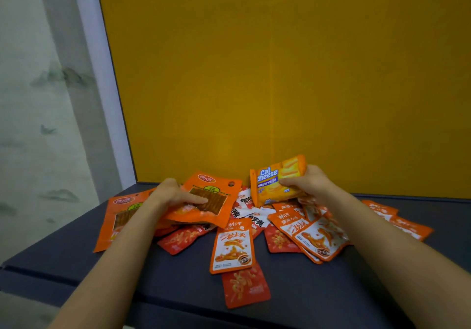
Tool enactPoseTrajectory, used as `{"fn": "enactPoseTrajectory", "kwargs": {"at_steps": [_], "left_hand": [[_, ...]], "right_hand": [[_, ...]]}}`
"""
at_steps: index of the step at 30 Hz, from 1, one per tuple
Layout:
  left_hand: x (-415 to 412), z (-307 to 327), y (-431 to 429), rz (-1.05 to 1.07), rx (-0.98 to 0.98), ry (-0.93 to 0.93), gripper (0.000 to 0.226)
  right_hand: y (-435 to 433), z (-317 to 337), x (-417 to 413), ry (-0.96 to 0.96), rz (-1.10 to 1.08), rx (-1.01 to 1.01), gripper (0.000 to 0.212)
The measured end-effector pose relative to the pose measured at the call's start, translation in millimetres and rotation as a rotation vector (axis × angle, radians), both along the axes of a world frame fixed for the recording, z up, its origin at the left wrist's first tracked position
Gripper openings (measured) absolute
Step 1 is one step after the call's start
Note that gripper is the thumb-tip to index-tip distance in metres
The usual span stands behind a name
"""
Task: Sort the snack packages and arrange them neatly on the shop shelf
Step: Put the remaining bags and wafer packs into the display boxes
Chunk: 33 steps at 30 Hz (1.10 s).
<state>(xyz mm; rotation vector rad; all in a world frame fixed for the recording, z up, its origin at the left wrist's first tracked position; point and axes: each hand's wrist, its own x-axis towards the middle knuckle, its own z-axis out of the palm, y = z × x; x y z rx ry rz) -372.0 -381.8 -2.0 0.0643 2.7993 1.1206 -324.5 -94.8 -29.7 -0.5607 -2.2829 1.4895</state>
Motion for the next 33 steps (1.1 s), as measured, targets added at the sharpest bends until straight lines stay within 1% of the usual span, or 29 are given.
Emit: {"fn": "enactPoseTrajectory", "kwargs": {"at_steps": [1,2,4,5,6,8,11,15,16,18,19,20,22,25,28,31,33], "left_hand": [[-0.2,-1.6,-0.3,-0.004,0.022,0.003,0.075],[-0.3,-2.7,-0.2,-0.015,0.04,0.005,0.068],[-1.3,-2.6,0.2,-0.072,0.109,-0.003,0.04],[-2.3,-1.1,-0.3,-0.097,0.164,-0.017,0.028],[-2.6,1.1,-0.4,-0.118,0.21,-0.025,0.021],[-1.1,7.6,0.2,-0.153,0.279,-0.008,0.013],[14.4,20.9,12.3,-0.197,0.436,0.05,0.002],[49.6,38.9,55.8,-0.226,0.689,0.08,0.01],[59.7,41.4,71.6,-0.244,0.717,0.078,0.011],[80.8,42.7,108.2,-0.283,0.757,0.068,0.012],[92.1,41.9,127.6,-0.303,0.772,0.061,0.012],[103.4,40.0,147.8,-0.32,0.784,0.052,0.011],[125.8,36.1,188.4,-0.358,0.814,0.023,0.011],[166.3,27.8,253.1,-0.429,0.847,-0.041,0.01],[212.8,18.5,318.5,-0.504,0.858,-0.113,0.008],[261.8,8.6,380.5,-0.579,0.822,-0.157,0.003],[295.4,3.8,419.0,-0.646,0.807,-0.202,0.004]], "right_hand": [[-0.8,1.6,3.2,0.006,-0.007,-0.017,0.049],[-1.0,3.6,6.7,0.015,-0.012,-0.039,0.049],[0.3,6.7,12.7,0.049,-0.01,-0.09,0.05],[1.2,9.2,17.3,0.074,-0.008,-0.112,0.048],[3.4,12.2,21.8,0.11,-0.007,-0.135,0.046],[10.1,18.9,34.3,0.181,-0.004,-0.189,0.042],[28.9,27.5,58.9,0.245,-0.011,-0.259,0.046],[66.9,38.1,109.6,0.282,-0.054,-0.303,0.043],[78.0,40.9,126.1,0.292,-0.073,-0.31,0.04],[103.3,44.9,163.0,0.312,-0.107,-0.333,0.027],[117.3,45.7,182.0,0.316,-0.128,-0.341,0.022],[131.4,46.3,202.0,0.315,-0.152,-0.343,0.021],[159.3,46.6,242.3,0.315,-0.191,-0.348,0.03],[202.6,45.2,311.5,0.31,-0.285,-0.293,0.034],[250.6,39.8,385.4,0.325,-0.404,-0.267,0.027],[293.0,34.8,456.3,0.33,-0.526,-0.239,0.023],[315.8,32.6,499.1,0.348,-0.591,-0.246,0.014]]}}
